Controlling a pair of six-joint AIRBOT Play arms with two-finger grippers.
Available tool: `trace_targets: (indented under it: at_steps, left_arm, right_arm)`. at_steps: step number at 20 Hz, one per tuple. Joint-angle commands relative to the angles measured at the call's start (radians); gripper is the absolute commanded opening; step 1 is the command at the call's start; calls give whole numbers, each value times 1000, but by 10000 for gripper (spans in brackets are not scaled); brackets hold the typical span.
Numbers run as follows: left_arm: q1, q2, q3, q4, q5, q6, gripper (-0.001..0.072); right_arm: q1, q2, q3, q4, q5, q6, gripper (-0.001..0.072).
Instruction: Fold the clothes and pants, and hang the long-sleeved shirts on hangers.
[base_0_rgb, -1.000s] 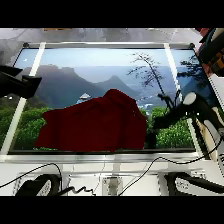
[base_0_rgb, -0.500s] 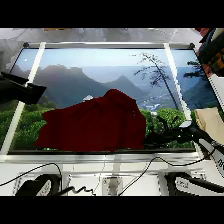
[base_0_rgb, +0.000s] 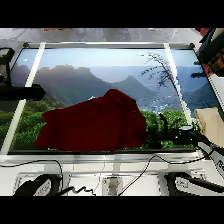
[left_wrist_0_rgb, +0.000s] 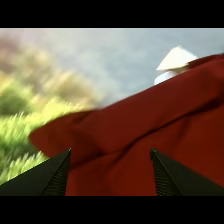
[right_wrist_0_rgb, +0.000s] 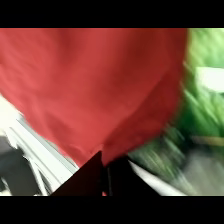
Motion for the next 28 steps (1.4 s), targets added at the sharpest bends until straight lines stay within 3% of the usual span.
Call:
trace_targets:
  at_steps: [1, 4, 7, 11, 19, 23, 24, 25, 27, 28]
  left_arm:
    - [106, -115, 0, 53, -87, -60, 536]
    - [219, -204, -14, 51, -276, -34, 537]
    - [298, -198, -115, 26, -291, 19, 536]
    - [383, -175, -337, -122, -290, 138, 537]
    - [403, -177, -764, -327, -68, 310, 536]
    - [403, -178, -835, -296, -36, 330, 533]
    - [403, -177, -835, -287, -35, 331, 468]
    - [403, -177, -835, -286, -32, 330, 459]
    - [402, -177, -835, -289, -32, 338, 239]
    - [402, -177, -833, -293, -32, 340, 77]
  right_arm:
    - [0, 0, 101, 119, -18, -66, 10]
    - [0, 0, 272, 117, -55, -64, 10]
    - [0, 0, 434, 106, -116, -58, 10]
    - [30, 0, 515, 18, -143, -44, 10]
    - [219, 0, 514, -124, -243, -37, 10]
    - [230, 0, 514, -124, -253, -22, 10]
    - [230, 0, 514, -124, -253, -21, 10]
    - [230, 0, 514, -124, -253, -21, 10]
    - [230, 0, 514, -124, -247, -19, 11]
    - [230, 0, 514, -124, -242, -19, 11]
